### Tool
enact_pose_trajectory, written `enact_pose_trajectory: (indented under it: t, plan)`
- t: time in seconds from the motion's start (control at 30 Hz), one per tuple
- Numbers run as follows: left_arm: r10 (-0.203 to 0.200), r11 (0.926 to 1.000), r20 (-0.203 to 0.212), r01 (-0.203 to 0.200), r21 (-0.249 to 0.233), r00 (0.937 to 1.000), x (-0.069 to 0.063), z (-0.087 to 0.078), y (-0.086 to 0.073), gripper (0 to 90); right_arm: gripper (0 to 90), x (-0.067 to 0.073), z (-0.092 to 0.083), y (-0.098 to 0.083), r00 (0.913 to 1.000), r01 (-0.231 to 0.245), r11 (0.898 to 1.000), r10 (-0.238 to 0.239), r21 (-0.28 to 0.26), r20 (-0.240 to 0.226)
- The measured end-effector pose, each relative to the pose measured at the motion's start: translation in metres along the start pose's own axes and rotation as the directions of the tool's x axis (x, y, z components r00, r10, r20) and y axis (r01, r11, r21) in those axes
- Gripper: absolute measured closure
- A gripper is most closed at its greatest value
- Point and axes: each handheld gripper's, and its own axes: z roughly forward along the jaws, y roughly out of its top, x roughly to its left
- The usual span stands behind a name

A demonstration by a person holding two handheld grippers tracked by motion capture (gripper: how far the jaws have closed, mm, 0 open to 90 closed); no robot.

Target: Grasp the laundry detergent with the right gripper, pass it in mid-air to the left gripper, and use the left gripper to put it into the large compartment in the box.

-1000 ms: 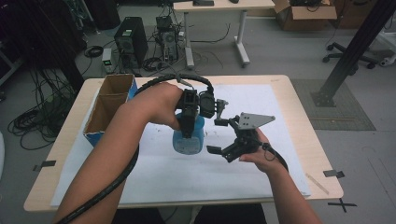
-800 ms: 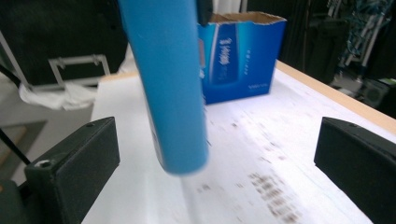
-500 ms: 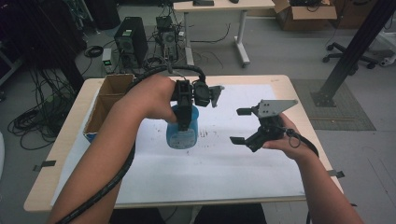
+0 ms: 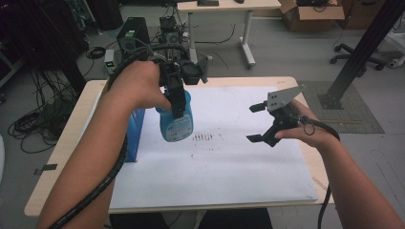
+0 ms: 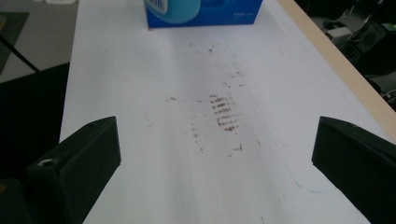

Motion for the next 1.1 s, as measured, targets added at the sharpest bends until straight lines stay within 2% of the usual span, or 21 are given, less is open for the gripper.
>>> enact_pose_trajectory:
  t: [0.1, 0.27, 0.33, 0.37, 0.4, 0.43, 0.5, 0.53, 0.6, 0.7, 0.77, 0.8, 0.83, 0.87, 0.9, 0.93, 0.97, 1.0, 1.03, 1.07, 1.1]
  plan:
    - [-0.034, 0.9994, -0.008, 0.034, -0.003, 0.9994, 0.004, -0.004, -0.004, 38.1, 1.3, -0.005, -0.001, 0.003, 0.9999, 0.006, 0.999, -0.006, 0.049, -0.008]
    - [-0.152, 0.9883, -0.009, 0.152, -0.015, 0.9883, 0.02, -0.018, -0.021, 38.1, 1.7, -0.016, -0.005, 0.008, 0.9993, 0.02, 0.986, -0.014, 0.166, -0.035]
    - [-0.173, 0.9848, -0.014, 0.173, -0.02, 0.9848, 0.022, -0.021, -0.024, 38.1, 1.8, -0.019, -0.005, 0.009, 0.9992, 0.024, 0.981, -0.017, 0.192, -0.037]
    - [-0.195, 0.9802, -0.024, 0.194, -0.04, 0.9805, 0.025, -0.025, -0.028, 38.1, 1.8, -0.019, -0.005, 0.009, 0.9992, 0.024, 0.981, -0.017, 0.192, -0.037]
    - [-0.247, 0.9685, -0.018, 0.246, -0.039, 0.9689, 0.032, -0.031, -0.034, 38.2, 2.0, -0.021, -0.006, 0.009, 0.999, 0.025, 0.976, -0.016, 0.216, -0.043]
    - [-0.247, 0.9685, -0.018, 0.246, -0.039, 0.9689, 0.032, -0.031, -0.034, 38.2, 2.0, -0.021, -0.006, 0.009, 0.999, 0.025, 0.976, -0.016, 0.216, -0.043]
    - [-0.317, 0.9477, -0.006, 0.317, -0.036, 0.9483, 0.043, -0.038, -0.04, 38.2, 2.5, -0.025, -0.006, 0.01, 0.9981, 0.027, 0.97, -0.012, 0.241, -0.061]
    - [-0.317, 0.9477, -0.006, 0.317, -0.036, 0.9483, 0.043, -0.038, -0.04, 38.2, 2.5, -0.025, -0.006, 0.01, 0.9981, 0.027, 0.97, -0.012, 0.241, -0.061]
    - [-0.377, 0.9253, 0.003, 0.377, -0.041, 0.9262, 0.051, -0.044, -0.046, 38.2, 2.3, -0.027, -0.008, 0.012, 0.9979, 0.031, 0.968, -0.016, 0.248, -0.062]
    - [-0.414, 0.9086, -0.006, 0.413, -0.063, 0.9103, 0.061, -0.053, -0.055, 38.2, 2.4, -0.028, -0.01, 0.014, 0.997, 0.041, 0.964, -0.023, 0.262, -0.074]
    - [-0.494, 0.8672, -0.007, 0.492, -0.073, 0.8693, 0.071, -0.059, -0.066, 38.2, 2.4, -0.028, -0.012, 0.014, 0.9969, 0.045, 0.96, -0.025, 0.276, -0.075]
    - [-0.494, 0.8672, -0.007, 0.492, -0.073, 0.8693, 0.071, -0.059, -0.066, 38.2, 2.4, -0.027, -0.013, 0.015, 0.9967, 0.051, 0.961, -0.031, 0.273, -0.075]
    - [-0.544, 0.8366, 0.002, 0.543, -0.071, 0.8388, 0.08, -0.062, -0.074, 38.2, 2.3, -0.027, -0.014, 0.015, 0.9964, 0.052, 0.962, -0.032, 0.267, -0.078]
    - [-0.544, 0.8366, 0.002, 0.543, -0.071, 0.8388, 0.08, -0.062, -0.074, 38.2, 2.4, -0.026, -0.014, 0.016, 0.9959, 0.054, 0.962, -0.032, 0.267, -0.085]
    - [-0.583, 0.8098, 0.014, 0.583, -0.067, 0.812, 0.086, -0.064, -0.079, 38.2, 2.4, -0.026, -0.014, 0.016, 0.9959, 0.054, 0.962, -0.032, 0.267, -0.085]
    - [-0.597, 0.7999, 0.018, 0.596, -0.067, 0.8022, 0.088, -0.064, -0.081, 38.2, 2.3, -0.025, -0.015, 0.017, 0.9949, 0.066, 0.962, -0.043, 0.266, -0.091]
    - [-0.618, 0.7835, 0.022, 0.619, -0.058, 0.7855, 0.091, -0.065, -0.085, 38.2, 2.3, -0.024, -0.014, 0.017, 0.9945, 0.068, 0.961, -0.044, 0.27, -0.095]
    - [-0.665, 0.7447, 0.028, 0.665, -0.056, 0.7466, 0.097, -0.065, -0.09, 38.1, 2.4, -0.025, -0.014, 0.017, 0.9937, 0.072, 0.958, -0.045, 0.278, -0.103]
    - [-0.681, 0.7304, 0.028, 0.681, -0.051, 0.732, 0.1, -0.065, -0.093, 38.2, 2.5, -0.025, -0.013, 0.017, 0.993, 0.076, 0.954, -0.046, 0.289, -0.109]
    - [-0.681, 0.7304, 0.028, 0.681, -0.051, 0.732, 0.1, -0.065, -0.093, 38.2, 2.5, -0.025, -0.012, 0.017, 0.9929, 0.08, 0.95, -0.049, 0.303, -0.108]
    - [-0.698, 0.7139, 0.027, 0.699, -0.044, 0.7151, 0.102, -0.065, -0.095, 38.2, 2.5, -0.026, -0.012, 0.016, 0.993, 0.077, 0.947, -0.045, 0.313, -0.109]
